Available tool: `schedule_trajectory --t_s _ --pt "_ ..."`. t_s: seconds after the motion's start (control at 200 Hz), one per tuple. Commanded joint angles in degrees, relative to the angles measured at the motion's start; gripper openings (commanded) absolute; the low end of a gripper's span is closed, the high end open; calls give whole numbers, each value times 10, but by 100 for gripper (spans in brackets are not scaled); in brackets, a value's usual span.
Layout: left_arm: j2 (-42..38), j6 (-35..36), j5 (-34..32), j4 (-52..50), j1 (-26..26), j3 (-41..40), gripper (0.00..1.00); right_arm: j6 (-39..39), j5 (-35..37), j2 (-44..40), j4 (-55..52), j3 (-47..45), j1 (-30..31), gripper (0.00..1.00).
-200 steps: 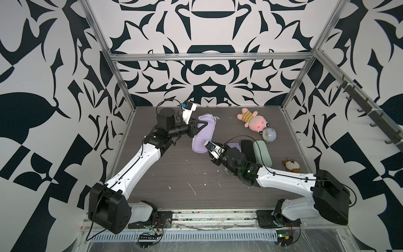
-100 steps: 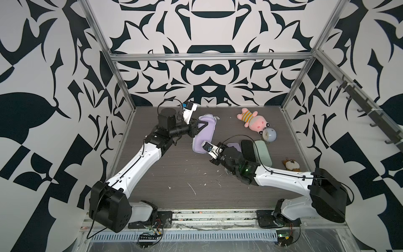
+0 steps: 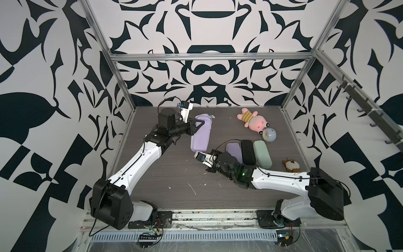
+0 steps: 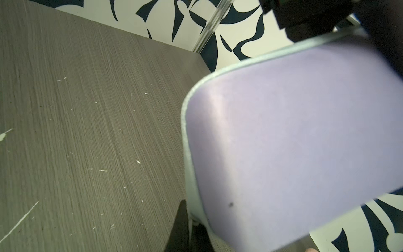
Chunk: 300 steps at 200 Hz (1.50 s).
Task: Put umbrellas into zippered umbrella sleeves
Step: Zip the zipper on the umbrella sleeve, then adjust the umbrella sleeve.
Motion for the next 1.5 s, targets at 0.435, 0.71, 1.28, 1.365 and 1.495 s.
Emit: schedule_trajectory --t_s 0.435,0.71,1.28,1.365,1.495 --pt "-5 -101 -301 318 12 -127 0 477 -54 27 115 92 34 0" --pt "19 -141 -375 393 -35 -163 0 574 -97 89 112 201 38 0" --pt "-16 -389 -339 477 -10 -217 0 867 -231 -58 170 -60 -190 70" --pt "-12 -396 -352 478 -26 -218 0 891 -238 -34 232 -55 -188 73" --pt "1 -419 -363 495 -37 -222 0 913 -230 -6 307 -54 -170 80"
